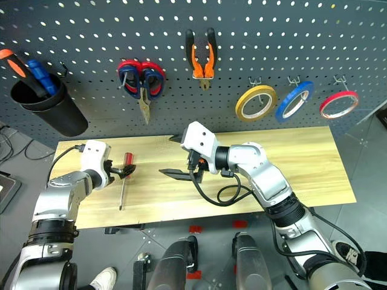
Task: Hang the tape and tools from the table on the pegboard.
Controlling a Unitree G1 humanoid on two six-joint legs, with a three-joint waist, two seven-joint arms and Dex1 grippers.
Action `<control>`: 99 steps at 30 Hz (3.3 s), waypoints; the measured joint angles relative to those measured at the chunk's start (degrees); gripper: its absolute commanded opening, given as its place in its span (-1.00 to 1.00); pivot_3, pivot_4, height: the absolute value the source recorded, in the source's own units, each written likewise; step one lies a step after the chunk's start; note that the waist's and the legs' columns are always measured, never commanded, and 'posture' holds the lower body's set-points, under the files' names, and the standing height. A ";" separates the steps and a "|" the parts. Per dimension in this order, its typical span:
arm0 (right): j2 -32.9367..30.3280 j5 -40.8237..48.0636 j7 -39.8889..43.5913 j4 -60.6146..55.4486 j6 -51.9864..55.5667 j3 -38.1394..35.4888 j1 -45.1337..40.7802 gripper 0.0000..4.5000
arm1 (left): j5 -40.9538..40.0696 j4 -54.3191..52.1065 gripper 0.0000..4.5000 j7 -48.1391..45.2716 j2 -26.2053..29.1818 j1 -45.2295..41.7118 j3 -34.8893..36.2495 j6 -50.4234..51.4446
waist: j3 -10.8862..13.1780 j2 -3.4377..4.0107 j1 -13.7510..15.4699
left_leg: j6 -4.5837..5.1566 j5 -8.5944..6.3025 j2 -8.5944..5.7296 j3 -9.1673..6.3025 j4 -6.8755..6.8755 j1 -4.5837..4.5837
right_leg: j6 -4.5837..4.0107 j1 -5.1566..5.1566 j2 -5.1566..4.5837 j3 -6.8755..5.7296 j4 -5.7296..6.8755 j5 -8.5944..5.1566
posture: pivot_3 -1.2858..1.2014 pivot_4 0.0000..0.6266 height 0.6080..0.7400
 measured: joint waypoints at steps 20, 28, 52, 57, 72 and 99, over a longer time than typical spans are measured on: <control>0.45 -0.45 0.16 -0.36 0.72 0.02 0.15 1.00 | 2.68 8.33 -0.60 1.72 1.53 -4.88 -3.69 -1.84 | 1.69 0.05 -0.53 | -0.02 0.01 0.02 0.06 0.00 -0.01 | 0.01 -0.09 0.01 0.02 0.12 0.00 | -0.08 0.57 1.00; 0.83 -0.52 -0.25 -0.13 0.68 0.00 0.11 1.00 | 2.71 8.60 -0.60 1.45 1.82 -5.49 -3.98 -1.22 | 1.70 0.06 -0.64 | -0.03 0.02 0.03 0.05 -0.08 -0.01 | 0.01 -0.10 0.00 0.00 0.04 0.00 | -0.07 0.46 1.00; 3.59 16.06 -3.71 -5.99 6.33 -15.45 4.73 1.00 | 19.70 -56.68 -0.60 22.79 -5.60 23.57 -7.77 1.48 | -1.93 -0.37 1.12 | -0.48 0.26 -0.05 -0.19 -0.21 -0.38 | -0.02 -0.21 -0.17 -0.23 -0.15 0.02 | 0.00 -0.29 1.00; 5.04 17.53 -5.75 -6.95 6.38 -16.11 3.48 1.00 | 22.94 -59.94 -0.60 25.13 -6.72 18.71 -7.31 1.02 | -3.97 -0.47 1.63 | -0.48 0.26 -0.05 -0.18 -0.20 -0.35 | -0.02 -0.20 -0.11 -0.29 -0.12 0.02 | 0.01 -0.39 1.00; 7.17 17.49 -11.42 -5.70 4.54 -18.18 -0.26 1.00 | 25.13 -46.79 -0.60 29.73 -5.35 -8.81 -1.86 -7.25 | -6.28 -0.65 1.81 | -0.49 0.27 -0.06 -0.16 -0.18 -0.34 | -0.02 -0.19 0.05 -0.24 -0.10 0.02 | -0.01 -0.42 1.00; 6.56 15.62 -14.21 -4.28 4.04 -16.79 1.29 1.00 | 17.31 -30.20 0.06 37.58 -14.60 -16.07 4.63 -4.64 | -6.47 -0.68 1.51 | -0.50 0.28 -0.07 -0.04 -0.09 -0.36 | -0.02 -0.32 0.05 -0.13 0.00 0.03 | -0.01 -0.38 1.00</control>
